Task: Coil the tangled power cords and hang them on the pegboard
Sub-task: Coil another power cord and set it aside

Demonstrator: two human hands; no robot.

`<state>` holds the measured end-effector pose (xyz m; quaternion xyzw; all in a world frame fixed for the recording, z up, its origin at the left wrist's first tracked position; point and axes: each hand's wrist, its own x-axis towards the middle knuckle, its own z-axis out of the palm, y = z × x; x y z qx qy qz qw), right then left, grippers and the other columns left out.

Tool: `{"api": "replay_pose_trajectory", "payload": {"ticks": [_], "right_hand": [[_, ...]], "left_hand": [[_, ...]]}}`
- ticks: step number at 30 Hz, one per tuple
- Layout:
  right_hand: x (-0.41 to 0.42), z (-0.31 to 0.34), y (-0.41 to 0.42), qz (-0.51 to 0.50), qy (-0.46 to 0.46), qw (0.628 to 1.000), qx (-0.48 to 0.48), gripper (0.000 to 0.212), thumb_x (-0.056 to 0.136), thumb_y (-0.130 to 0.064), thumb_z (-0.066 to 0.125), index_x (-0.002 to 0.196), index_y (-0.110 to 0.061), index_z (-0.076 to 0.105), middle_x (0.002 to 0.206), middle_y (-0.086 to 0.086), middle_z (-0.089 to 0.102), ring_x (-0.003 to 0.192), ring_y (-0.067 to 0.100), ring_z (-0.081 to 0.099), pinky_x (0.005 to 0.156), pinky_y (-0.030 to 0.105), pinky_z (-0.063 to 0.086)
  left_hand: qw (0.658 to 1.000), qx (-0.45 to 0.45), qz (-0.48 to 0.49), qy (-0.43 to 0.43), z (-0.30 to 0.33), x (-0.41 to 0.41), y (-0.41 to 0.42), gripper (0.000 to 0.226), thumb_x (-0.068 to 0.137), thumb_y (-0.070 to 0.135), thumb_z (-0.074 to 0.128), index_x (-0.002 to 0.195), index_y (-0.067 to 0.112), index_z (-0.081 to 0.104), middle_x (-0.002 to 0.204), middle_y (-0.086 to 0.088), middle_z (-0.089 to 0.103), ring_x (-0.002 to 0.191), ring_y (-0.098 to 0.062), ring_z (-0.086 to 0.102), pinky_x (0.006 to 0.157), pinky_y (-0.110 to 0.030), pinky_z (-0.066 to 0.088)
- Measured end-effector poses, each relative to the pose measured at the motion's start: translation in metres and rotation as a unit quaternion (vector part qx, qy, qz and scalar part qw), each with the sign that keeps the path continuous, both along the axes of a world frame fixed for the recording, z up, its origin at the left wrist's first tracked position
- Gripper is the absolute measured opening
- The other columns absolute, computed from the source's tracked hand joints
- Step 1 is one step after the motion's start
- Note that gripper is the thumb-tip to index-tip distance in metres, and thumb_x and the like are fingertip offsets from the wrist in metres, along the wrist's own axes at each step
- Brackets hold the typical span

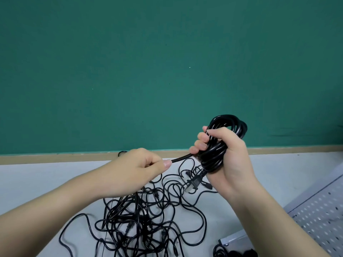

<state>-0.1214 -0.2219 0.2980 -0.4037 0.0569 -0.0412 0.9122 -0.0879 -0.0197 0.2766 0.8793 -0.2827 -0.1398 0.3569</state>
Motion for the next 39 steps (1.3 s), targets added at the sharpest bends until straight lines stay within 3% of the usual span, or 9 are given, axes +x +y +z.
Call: {"api": "replay_pose_trajectory", "payload": {"ticks": [3,8,11,14,22,25,30,35,39], "right_hand": [[0.002,-0.004,0.000,-0.014,-0.001,0.999,-0.042,0.009,0.094,-0.006,0.056,0.094,-0.012,0.049,0.075,0.003,0.040,0.060,0.016,0.039,0.059,0.028,0.047],[0.002,-0.010,0.002,0.015,-0.019,0.985,-0.174,0.034,0.078,-0.015,0.070,0.108,-0.008,0.057,0.070,0.002,0.053,0.059,0.016,0.057,0.073,0.038,0.046],[0.000,-0.012,0.007,0.046,-0.007,0.968,-0.246,0.038,0.075,-0.022,0.073,0.109,-0.010,0.061,0.070,0.005,0.055,0.067,0.020,0.060,0.069,0.033,0.046],[-0.001,-0.016,0.015,0.069,0.002,0.962,-0.264,0.044,0.073,-0.025,0.074,0.111,-0.010,0.062,0.074,0.004,0.058,0.070,0.019,0.060,0.062,0.026,0.049],[0.000,-0.026,0.028,0.153,-0.020,0.954,-0.257,0.059,0.064,-0.032,0.083,0.114,-0.005,0.067,0.096,0.010,0.070,0.093,0.025,0.068,0.084,0.040,0.053],[-0.003,-0.022,0.027,0.219,-0.054,0.943,-0.243,0.049,0.071,-0.026,0.076,0.113,-0.001,0.069,0.102,0.018,0.072,0.096,0.029,0.071,0.082,0.040,0.057],[-0.010,-0.026,0.037,0.255,-0.075,0.903,-0.336,0.023,0.071,-0.015,0.072,0.094,-0.020,0.077,0.091,0.007,0.072,0.090,0.023,0.070,0.083,0.037,0.058],[-0.013,-0.031,0.043,0.213,-0.052,0.908,-0.358,0.015,0.073,-0.004,0.055,0.084,-0.002,0.065,0.082,0.013,0.063,0.075,0.026,0.063,0.076,0.038,0.057],[-0.012,-0.025,0.036,0.182,-0.028,0.942,-0.282,0.021,0.069,-0.003,0.053,0.088,0.000,0.062,0.081,0.015,0.060,0.071,0.025,0.058,0.070,0.037,0.054]], "left_hand": [[1.000,0.000,-0.002,-0.019,0.001,0.000,0.003,0.054,0.103,0.051,0.046,0.068,0.014,0.031,0.066,0.001,0.024,0.059,-0.016,0.023,0.055,-0.030,0.024],[0.995,-0.067,-0.040,-0.063,0.005,-0.005,0.010,0.055,0.098,0.058,0.043,0.068,0.014,0.031,0.063,0.007,0.023,0.058,-0.012,0.022,0.052,-0.025,0.022],[0.992,-0.093,-0.047,-0.072,0.005,-0.005,0.014,0.057,0.095,0.064,0.042,0.068,0.015,0.031,0.064,0.007,0.024,0.059,-0.012,0.023,0.053,-0.027,0.023],[0.990,-0.109,-0.052,-0.075,0.004,-0.006,0.016,0.054,0.096,0.061,0.043,0.066,0.017,0.032,0.063,0.006,0.025,0.059,-0.012,0.024,0.054,-0.029,0.024],[0.991,-0.119,-0.029,-0.059,0.003,-0.009,0.020,0.047,0.104,0.046,0.049,0.069,0.016,0.048,0.060,0.006,0.032,0.057,-0.016,0.029,0.055,-0.030,0.026],[0.989,-0.139,-0.009,-0.049,0.003,-0.010,0.023,0.049,0.100,0.056,0.049,0.073,0.017,0.059,0.062,-0.010,0.041,0.059,-0.028,0.035,0.057,-0.033,0.029],[0.983,-0.176,0.048,0.004,-0.004,-0.009,0.022,0.051,0.093,0.062,0.062,0.060,0.023,0.064,0.055,0.008,0.054,0.057,-0.015,0.038,0.057,-0.032,0.031],[0.987,-0.150,0.048,0.023,-0.005,-0.009,0.014,0.057,0.088,0.067,0.056,0.061,0.017,0.067,0.059,0.001,0.071,0.054,-0.017,0.038,0.049,-0.020,0.033],[0.989,-0.145,0.038,0.019,-0.005,0.002,0.021,0.067,0.089,0.079,0.044,0.063,0.019,0.060,0.052,0.004,0.041,0.053,-0.018,0.032,0.054,-0.031,0.029]]}}
